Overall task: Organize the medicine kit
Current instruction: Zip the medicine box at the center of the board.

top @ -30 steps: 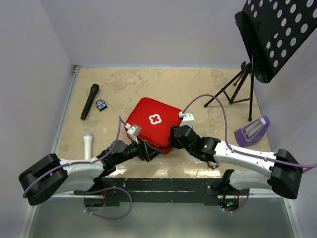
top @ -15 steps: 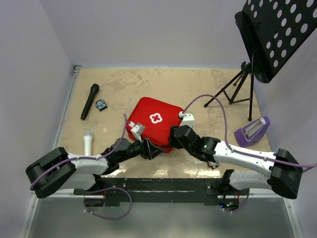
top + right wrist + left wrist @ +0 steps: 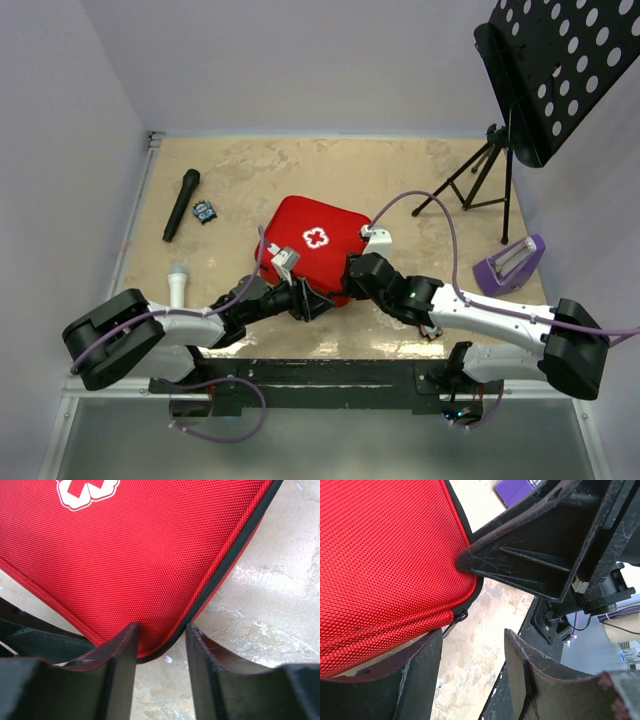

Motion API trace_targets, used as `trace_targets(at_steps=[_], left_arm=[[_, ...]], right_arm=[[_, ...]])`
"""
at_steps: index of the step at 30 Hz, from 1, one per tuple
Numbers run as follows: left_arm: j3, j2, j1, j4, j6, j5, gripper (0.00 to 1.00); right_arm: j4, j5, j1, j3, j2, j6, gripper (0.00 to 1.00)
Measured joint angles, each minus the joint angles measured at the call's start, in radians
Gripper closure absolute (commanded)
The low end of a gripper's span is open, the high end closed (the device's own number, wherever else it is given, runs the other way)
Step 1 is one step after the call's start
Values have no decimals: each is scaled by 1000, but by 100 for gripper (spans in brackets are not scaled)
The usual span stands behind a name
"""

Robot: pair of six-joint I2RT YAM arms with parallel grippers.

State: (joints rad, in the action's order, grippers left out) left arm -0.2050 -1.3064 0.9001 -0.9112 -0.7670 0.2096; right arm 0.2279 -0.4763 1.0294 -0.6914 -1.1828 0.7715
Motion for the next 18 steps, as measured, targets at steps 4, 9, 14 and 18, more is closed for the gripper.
trace_targets(at_steps=[4,9,14,18], left_arm=[[-2,-23,3,-16,-2,11,44],[-12,-48,5,-34,-9,27,46],[-20,-56,6,-54,-19,45,46],[-42,-75,16,-66,-27,65,46]], right_arm=[[-2,-5,-2,0,-4,3,70],[-10,-5,-2,0,-8,7,75],[-12,-5,-2,0,-10,7,75],[-19,-7,-3,0,-15,9,75]])
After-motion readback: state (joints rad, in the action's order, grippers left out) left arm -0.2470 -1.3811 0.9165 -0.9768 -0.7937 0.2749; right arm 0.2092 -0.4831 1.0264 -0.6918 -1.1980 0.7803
